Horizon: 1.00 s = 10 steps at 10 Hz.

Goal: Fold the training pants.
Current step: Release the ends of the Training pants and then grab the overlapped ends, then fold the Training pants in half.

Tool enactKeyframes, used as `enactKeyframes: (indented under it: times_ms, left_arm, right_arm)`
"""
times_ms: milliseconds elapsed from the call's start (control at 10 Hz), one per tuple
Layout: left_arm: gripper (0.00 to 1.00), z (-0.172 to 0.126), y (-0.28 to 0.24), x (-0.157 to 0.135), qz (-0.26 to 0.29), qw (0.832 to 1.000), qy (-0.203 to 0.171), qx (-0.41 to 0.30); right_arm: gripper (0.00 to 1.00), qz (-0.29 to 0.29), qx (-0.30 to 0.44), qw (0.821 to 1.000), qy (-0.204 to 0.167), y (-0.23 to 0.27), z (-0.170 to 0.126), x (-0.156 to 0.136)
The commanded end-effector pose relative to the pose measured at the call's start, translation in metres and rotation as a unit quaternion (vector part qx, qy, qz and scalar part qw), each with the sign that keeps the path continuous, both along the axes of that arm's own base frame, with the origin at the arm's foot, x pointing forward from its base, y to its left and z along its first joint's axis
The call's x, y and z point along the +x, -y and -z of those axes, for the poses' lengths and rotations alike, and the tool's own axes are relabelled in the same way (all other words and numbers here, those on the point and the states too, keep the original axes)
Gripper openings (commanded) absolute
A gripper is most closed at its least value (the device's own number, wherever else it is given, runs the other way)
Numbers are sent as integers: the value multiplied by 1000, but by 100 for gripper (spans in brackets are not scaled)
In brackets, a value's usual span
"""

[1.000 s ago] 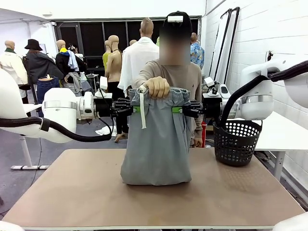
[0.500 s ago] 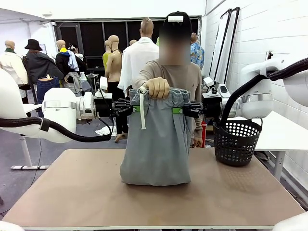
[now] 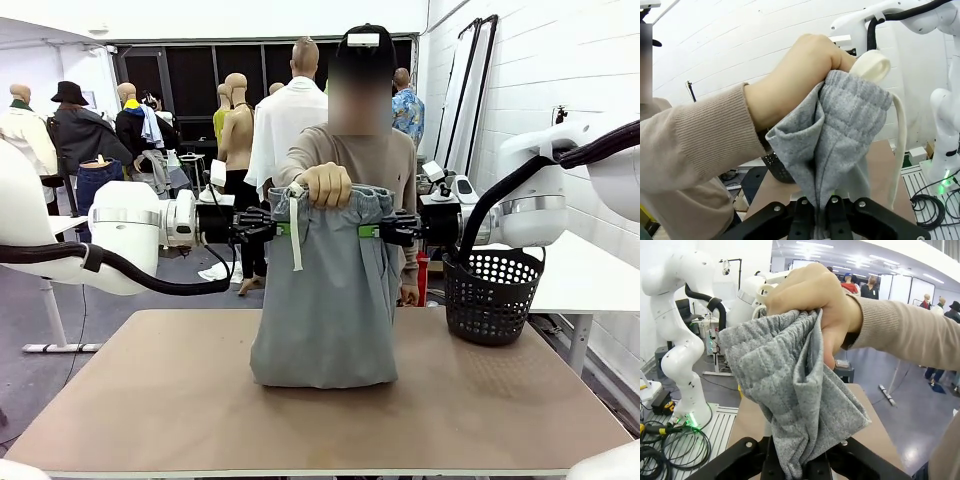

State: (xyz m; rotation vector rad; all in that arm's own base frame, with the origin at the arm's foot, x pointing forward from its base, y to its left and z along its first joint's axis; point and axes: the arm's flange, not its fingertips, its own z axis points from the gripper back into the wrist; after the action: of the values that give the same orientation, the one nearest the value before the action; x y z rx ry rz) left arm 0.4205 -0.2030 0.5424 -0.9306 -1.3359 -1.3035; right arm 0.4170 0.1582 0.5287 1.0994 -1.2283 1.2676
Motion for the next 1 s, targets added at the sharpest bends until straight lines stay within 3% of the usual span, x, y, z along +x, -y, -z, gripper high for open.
enactKeyframes:
  times_ms: [0,900]
  left_arm:
    - [0,1,0,-3,-2,1000,14,-12]
    - [0,1,0,-3,-2,1000,14,-12]
  right_arm:
    - [0,0,0,1000,1,0,-1,0]
    - [0,0,0,1000,1,0,-1,0]
